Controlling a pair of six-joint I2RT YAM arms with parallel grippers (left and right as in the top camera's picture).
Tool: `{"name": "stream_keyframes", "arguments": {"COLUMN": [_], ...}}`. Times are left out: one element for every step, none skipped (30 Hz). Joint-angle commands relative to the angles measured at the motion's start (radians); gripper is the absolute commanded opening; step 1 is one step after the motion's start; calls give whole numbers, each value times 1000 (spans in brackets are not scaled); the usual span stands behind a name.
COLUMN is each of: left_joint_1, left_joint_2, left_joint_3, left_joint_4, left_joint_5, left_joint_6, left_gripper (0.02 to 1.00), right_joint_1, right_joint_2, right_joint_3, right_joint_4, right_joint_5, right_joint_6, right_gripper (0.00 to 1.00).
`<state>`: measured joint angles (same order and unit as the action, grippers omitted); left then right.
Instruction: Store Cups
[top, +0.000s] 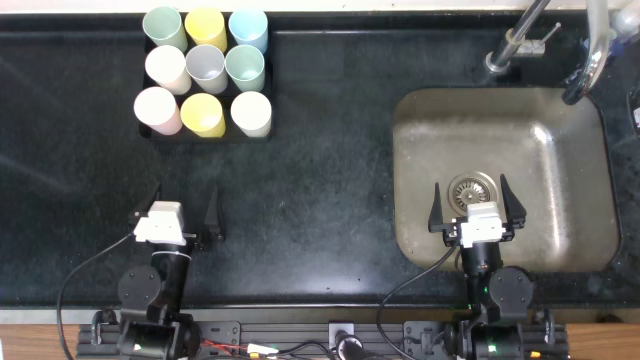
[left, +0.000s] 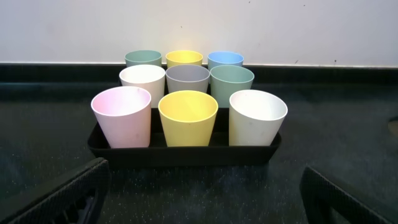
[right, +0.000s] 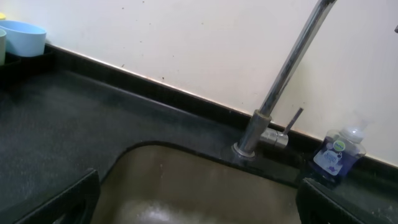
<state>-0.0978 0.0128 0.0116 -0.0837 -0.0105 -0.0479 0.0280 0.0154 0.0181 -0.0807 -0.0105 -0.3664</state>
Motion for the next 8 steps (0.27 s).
{"name": "stream_keyframes", "arguments": {"left_joint_1": [2,2,2,2,2,2,2,2], "left_joint_2": [-10,-10,-10,-10,-10,-10,-10,-10], "left_joint_3": [-4,-4,-4,-4,-4,-4,-4,-4], "left_joint_4": [-1,-1,-1,-1,-1,-1,-1,-1], "left_joint_5": [10,10,10,10,10,10,9,10], "left_joint_6": [21,21,21,21,21,21,21,21], "left_gripper": [1000,1000,1000,1000,1000,1000,1000,1000], "right_joint_1": [4,4,4,4,4,4,4,4], "right_joint_2": [-12,-12,-12,-12,-12,-12,-12,-12], "right_joint_3": [-13,-13,-13,-13,-13,-13,-13,-13], "right_joint_4": [3,3,3,3,3,3,3,3], "right_joint_5": [8,8,8,8,8,8,8,8], "right_joint_6": [3,3,3,3,3,3,3,3], "right_gripper": [998,998,998,996,996,998,993,998]}}
